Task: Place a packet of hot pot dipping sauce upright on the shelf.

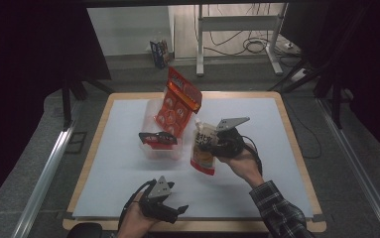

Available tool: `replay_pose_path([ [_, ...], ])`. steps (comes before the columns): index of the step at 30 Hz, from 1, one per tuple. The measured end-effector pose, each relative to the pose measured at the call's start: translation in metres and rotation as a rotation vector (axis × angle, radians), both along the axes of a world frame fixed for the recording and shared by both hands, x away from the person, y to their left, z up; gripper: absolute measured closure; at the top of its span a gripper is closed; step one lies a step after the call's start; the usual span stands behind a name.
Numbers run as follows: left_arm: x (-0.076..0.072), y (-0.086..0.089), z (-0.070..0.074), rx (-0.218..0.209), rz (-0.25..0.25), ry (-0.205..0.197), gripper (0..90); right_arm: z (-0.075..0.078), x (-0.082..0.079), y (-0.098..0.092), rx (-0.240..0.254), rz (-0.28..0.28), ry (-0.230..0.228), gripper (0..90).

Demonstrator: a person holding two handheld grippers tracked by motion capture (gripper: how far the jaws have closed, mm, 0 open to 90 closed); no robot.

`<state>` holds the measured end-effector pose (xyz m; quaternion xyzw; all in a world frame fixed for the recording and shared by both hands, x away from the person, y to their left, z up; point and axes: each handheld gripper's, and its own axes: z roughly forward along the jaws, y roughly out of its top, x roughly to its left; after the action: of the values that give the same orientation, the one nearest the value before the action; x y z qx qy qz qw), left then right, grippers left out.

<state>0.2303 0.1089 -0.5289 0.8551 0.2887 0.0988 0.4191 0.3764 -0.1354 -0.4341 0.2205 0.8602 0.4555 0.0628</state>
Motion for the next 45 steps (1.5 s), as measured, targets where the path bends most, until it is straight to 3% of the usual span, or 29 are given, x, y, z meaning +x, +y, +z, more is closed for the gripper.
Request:
replay_pose_path([
  [10,0.0,0.002,0.0,0.012,-0.001,-0.001,10.8,0.016,0.022,0.02,0.007,-0.011,-0.069,81.5],
  [18,0.0,0.003,0.0,0.021,0.0,-0.001,10.9,0.02,0.032,0.033,0.031,0.015,-0.068,84.1],
  [34,-0.001,0.003,0.0,0.043,0.002,-0.003,10.9,0.015,0.056,0.065,-0.016,0.105,-0.068,85.0],
  [45,-0.001,0.003,-0.001,0.046,0.001,-0.003,10.9,0.011,0.066,0.09,-0.001,0.133,-0.063,85.6],
])
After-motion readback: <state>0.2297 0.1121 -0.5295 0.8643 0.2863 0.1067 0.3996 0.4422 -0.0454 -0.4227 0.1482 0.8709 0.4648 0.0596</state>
